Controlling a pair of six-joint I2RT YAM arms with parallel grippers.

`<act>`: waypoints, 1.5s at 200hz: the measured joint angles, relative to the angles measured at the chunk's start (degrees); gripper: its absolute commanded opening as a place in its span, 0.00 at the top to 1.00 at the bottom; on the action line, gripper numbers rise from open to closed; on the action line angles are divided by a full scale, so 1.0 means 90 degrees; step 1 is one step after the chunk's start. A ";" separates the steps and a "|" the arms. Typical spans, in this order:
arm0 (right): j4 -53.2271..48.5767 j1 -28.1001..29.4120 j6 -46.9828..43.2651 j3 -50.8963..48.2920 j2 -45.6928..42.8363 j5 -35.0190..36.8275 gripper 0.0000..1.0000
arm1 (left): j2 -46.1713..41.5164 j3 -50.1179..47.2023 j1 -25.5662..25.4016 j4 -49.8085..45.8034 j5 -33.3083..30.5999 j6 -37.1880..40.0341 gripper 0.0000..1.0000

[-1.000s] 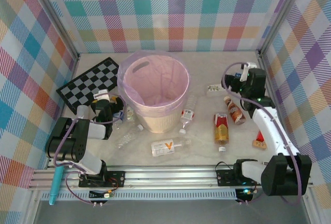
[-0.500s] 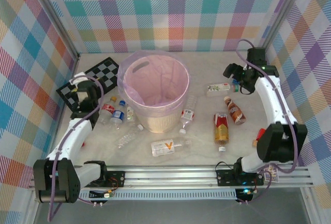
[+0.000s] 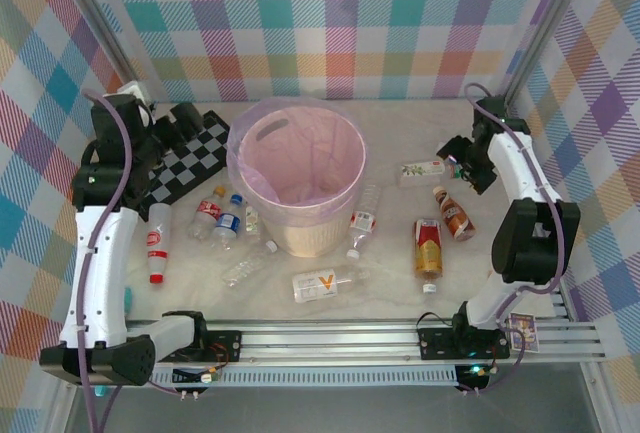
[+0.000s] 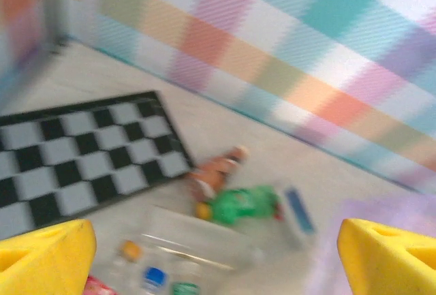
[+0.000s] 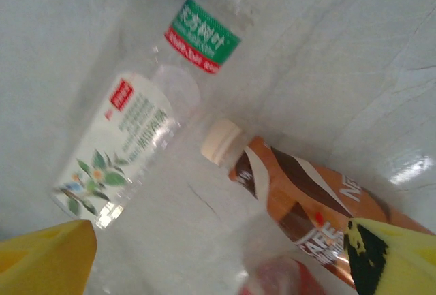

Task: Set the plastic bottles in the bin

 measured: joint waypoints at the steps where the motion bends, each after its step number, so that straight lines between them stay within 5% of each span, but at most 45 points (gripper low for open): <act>1: -0.0012 0.0007 -0.0046 -0.0007 0.0000 0.0007 0.03 | 0.0019 0.0039 -0.0039 -0.0029 0.0044 -0.0005 0.10; 63: -0.0561 0.0027 -0.1736 -0.0908 0.0000 0.0367 0.03 | 0.0648 0.0041 -0.1268 -0.0724 0.1022 -0.0177 0.17; 151: 0.0100 0.0027 -0.2142 -0.1707 0.0503 0.0248 0.16 | 0.0117 -0.1545 -0.1375 -0.0454 0.1195 -0.0855 0.35; 220: 0.0471 0.0027 -0.2144 -0.1797 0.0520 0.0272 0.39 | -0.0056 -0.2008 -0.1571 0.0381 0.1260 -0.1506 0.54; 300: -0.0474 0.0027 -0.2251 -0.0896 -0.0896 -0.0316 0.40 | 0.0226 -0.2018 -0.1763 0.0947 0.1115 -0.1785 0.65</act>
